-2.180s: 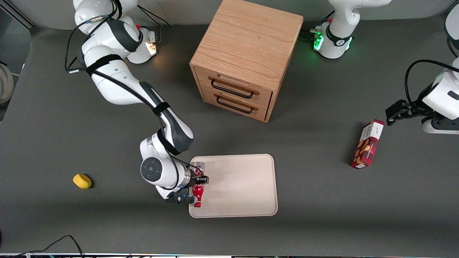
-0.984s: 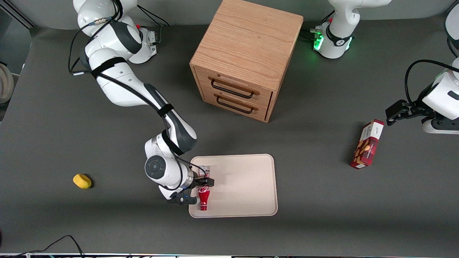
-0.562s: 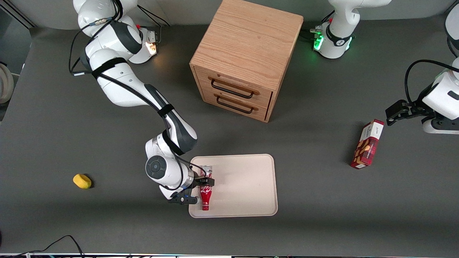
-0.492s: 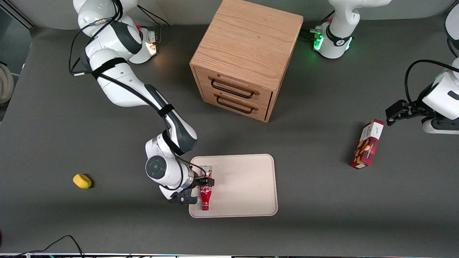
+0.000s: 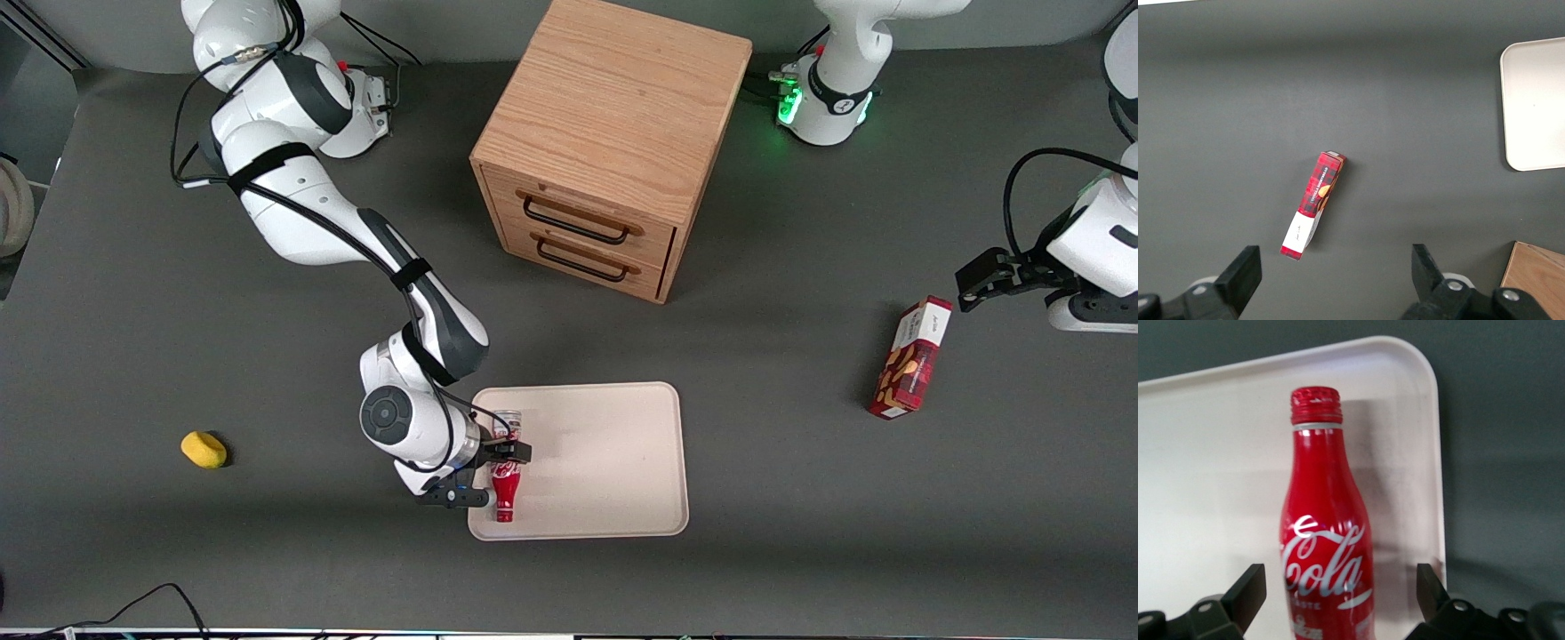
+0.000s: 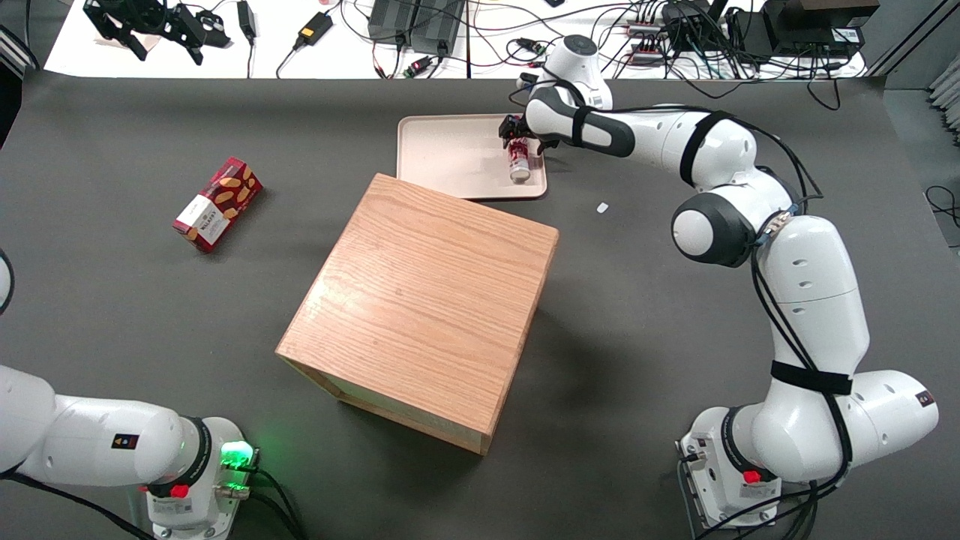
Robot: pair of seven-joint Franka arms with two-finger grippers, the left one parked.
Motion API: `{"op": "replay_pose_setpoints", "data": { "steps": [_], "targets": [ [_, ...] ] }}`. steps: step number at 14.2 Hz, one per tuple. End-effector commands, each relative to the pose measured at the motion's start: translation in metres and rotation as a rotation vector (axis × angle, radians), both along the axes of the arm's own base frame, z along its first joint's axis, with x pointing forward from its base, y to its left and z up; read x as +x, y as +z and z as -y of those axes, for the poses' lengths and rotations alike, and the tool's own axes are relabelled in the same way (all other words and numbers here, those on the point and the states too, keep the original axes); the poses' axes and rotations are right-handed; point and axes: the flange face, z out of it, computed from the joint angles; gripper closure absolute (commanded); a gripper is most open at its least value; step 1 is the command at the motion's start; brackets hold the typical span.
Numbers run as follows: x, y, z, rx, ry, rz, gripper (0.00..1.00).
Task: Place coke bottle on tray
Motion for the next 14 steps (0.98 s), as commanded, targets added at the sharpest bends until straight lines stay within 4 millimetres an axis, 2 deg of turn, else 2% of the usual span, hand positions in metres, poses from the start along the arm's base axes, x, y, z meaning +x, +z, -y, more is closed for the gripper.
{"op": "replay_pose_setpoints", "data": {
  "steps": [1, 4, 7, 8, 11, 14],
  "targets": [
    [0.000, 0.031, 0.001, -0.011, 0.021, 0.010, 0.00],
    [0.000, 0.090, 0.025, -0.034, 0.038, 0.011, 0.00],
    [-0.009, 0.155, 0.072, -0.069, 0.010, -0.021, 0.00],
    [-0.017, 0.177, 0.093, -0.087, -0.005, -0.026, 0.00],
    [-0.060, 0.228, 0.146, -0.144, -0.030, -0.023, 0.00],
    [-0.102, 0.270, 0.200, -0.207, 0.045, -0.015, 0.00]
  ]
}}
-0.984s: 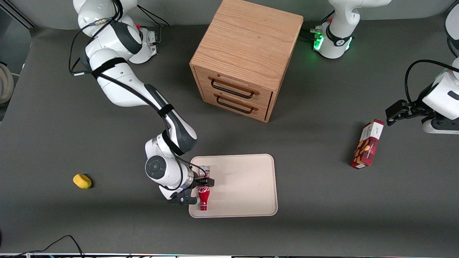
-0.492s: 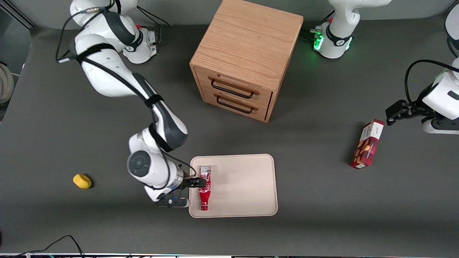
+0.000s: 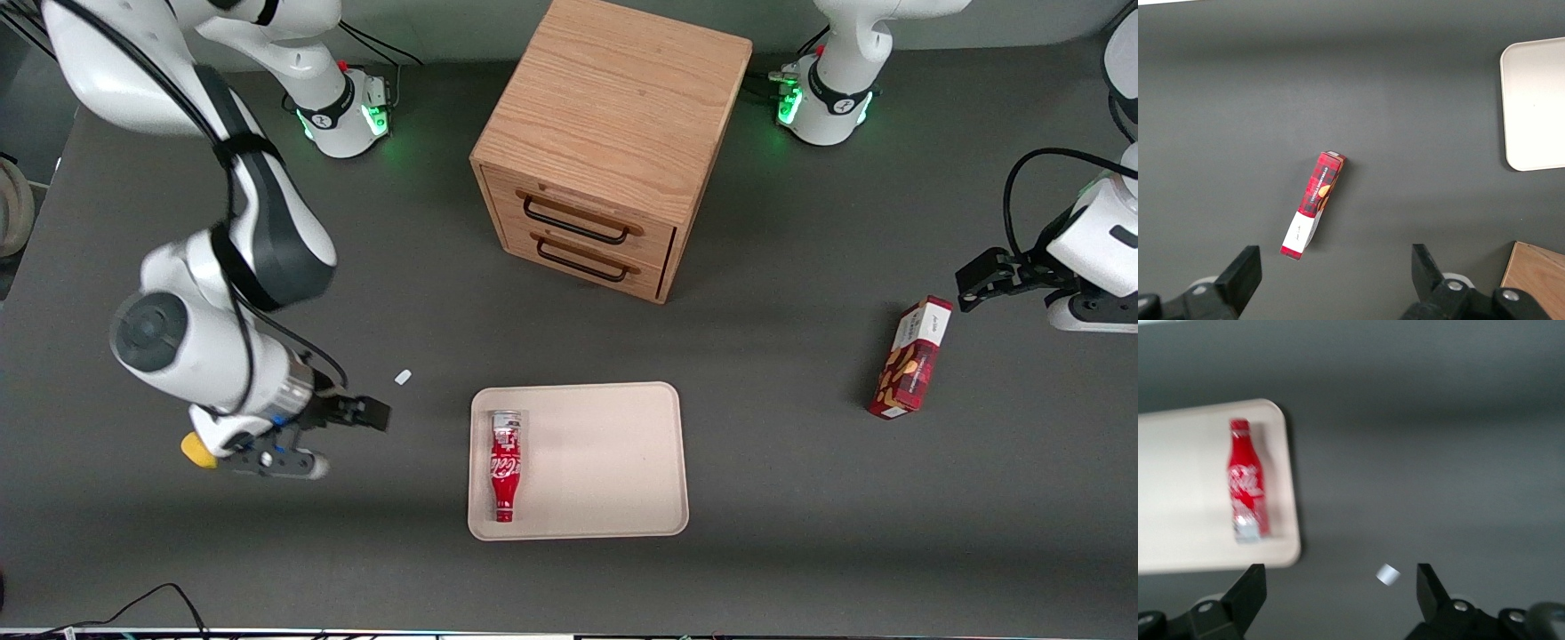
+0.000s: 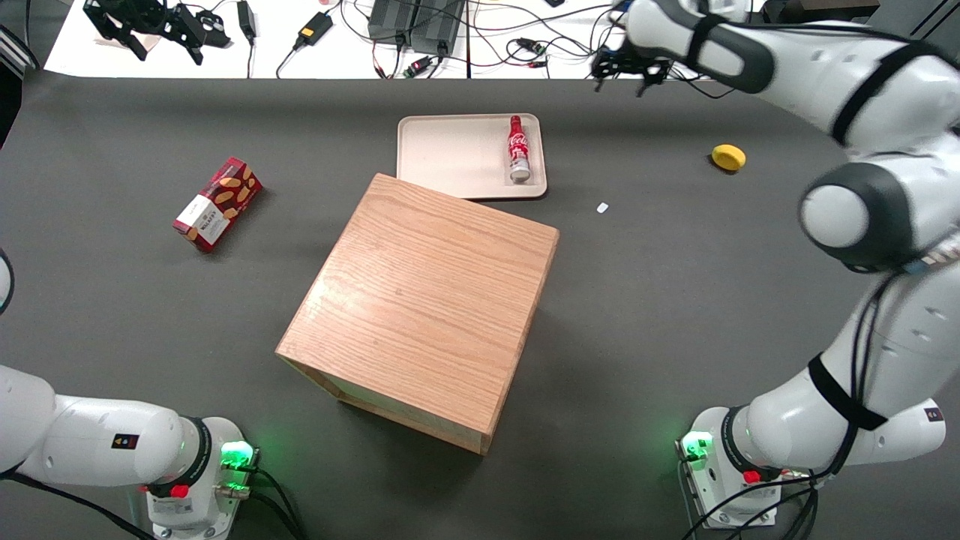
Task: Place coke bottle on tray
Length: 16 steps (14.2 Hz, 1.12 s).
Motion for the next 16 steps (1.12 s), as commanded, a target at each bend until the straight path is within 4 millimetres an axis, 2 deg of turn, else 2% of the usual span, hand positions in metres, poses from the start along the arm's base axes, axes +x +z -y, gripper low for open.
{"op": "replay_pose_setpoints", "data": {
  "steps": [1, 5, 7, 10, 16],
  "targets": [
    [-0.061, 0.035, 0.046, -0.054, 0.059, -0.017, 0.00],
    [-0.111, 0.087, 0.087, -0.101, 0.000, 0.025, 0.00],
    [-0.123, 0.107, 0.100, -0.109, 0.021, 0.003, 0.00],
    [-0.130, 0.144, 0.111, -0.060, -0.016, 0.004, 0.00],
    [-0.124, 0.155, 0.116, 0.003, -0.036, 0.018, 0.00]
  ]
}}
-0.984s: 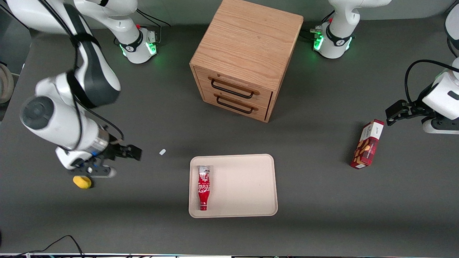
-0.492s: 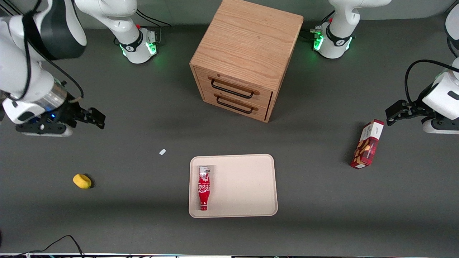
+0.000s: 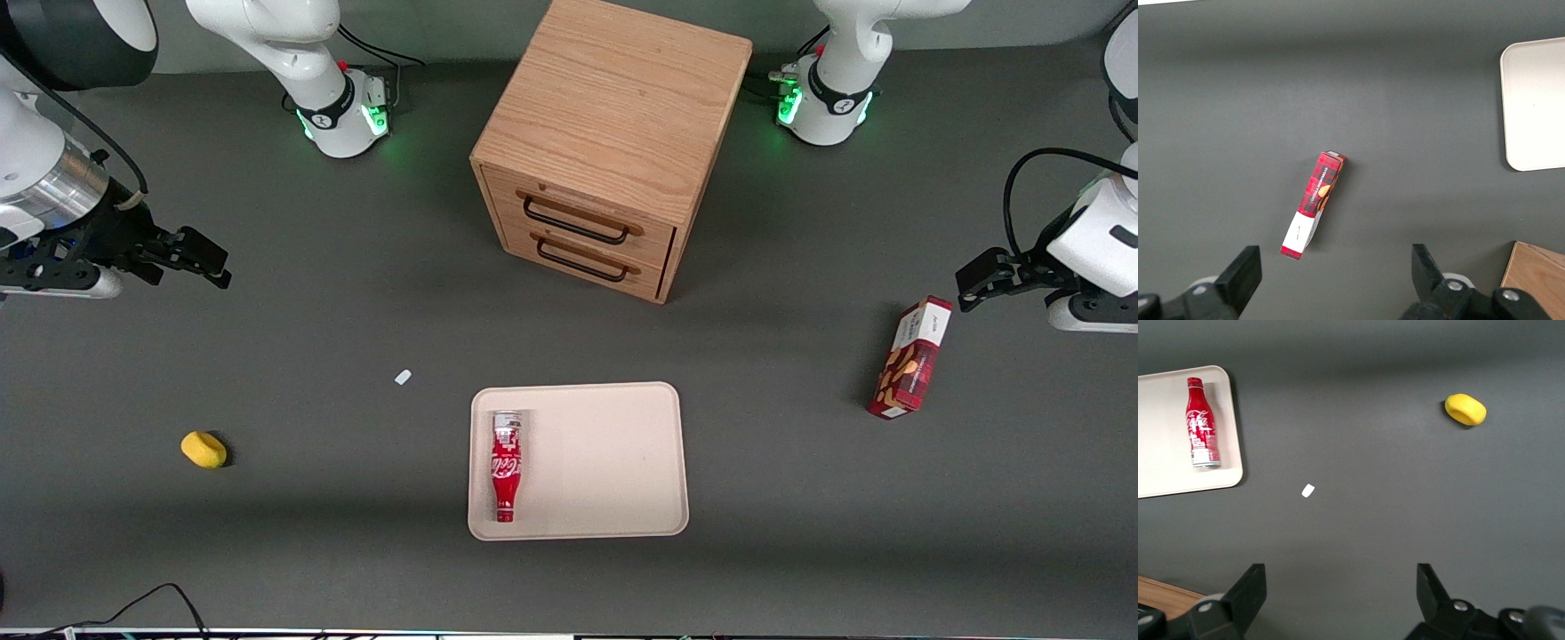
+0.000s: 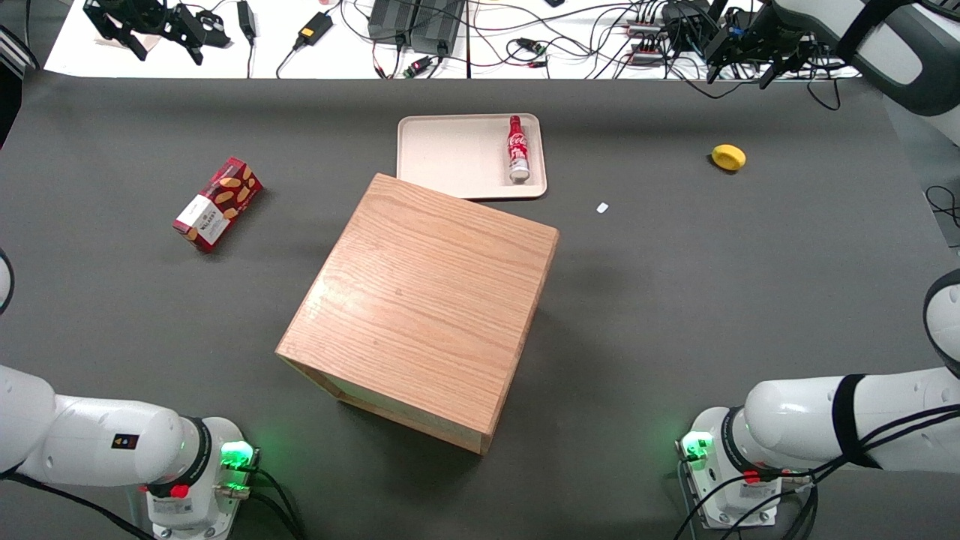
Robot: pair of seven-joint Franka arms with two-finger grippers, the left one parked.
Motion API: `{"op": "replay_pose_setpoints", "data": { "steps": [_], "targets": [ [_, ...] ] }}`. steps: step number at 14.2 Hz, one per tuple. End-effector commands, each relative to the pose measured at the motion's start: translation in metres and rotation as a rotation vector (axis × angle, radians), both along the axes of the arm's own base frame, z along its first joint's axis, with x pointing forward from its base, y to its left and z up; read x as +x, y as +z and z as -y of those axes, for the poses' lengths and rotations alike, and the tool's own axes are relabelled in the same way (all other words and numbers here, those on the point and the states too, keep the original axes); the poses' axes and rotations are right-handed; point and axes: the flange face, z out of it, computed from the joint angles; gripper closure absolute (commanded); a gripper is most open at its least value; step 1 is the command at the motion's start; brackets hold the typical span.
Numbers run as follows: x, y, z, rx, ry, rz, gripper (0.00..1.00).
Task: Place coke bottle on tray
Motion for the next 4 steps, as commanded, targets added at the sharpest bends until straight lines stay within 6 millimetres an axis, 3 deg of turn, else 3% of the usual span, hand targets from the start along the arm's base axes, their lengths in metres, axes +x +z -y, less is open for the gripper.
{"op": "replay_pose_setpoints", "data": {
  "steps": [1, 4],
  "targets": [
    [0.0034, 0.0111, 0.0024, 0.029, 0.019, 0.004, 0.00],
    [0.0032, 0.0125, 0.0017, 0.018, 0.031, -0.002, 0.00]
  ]
}}
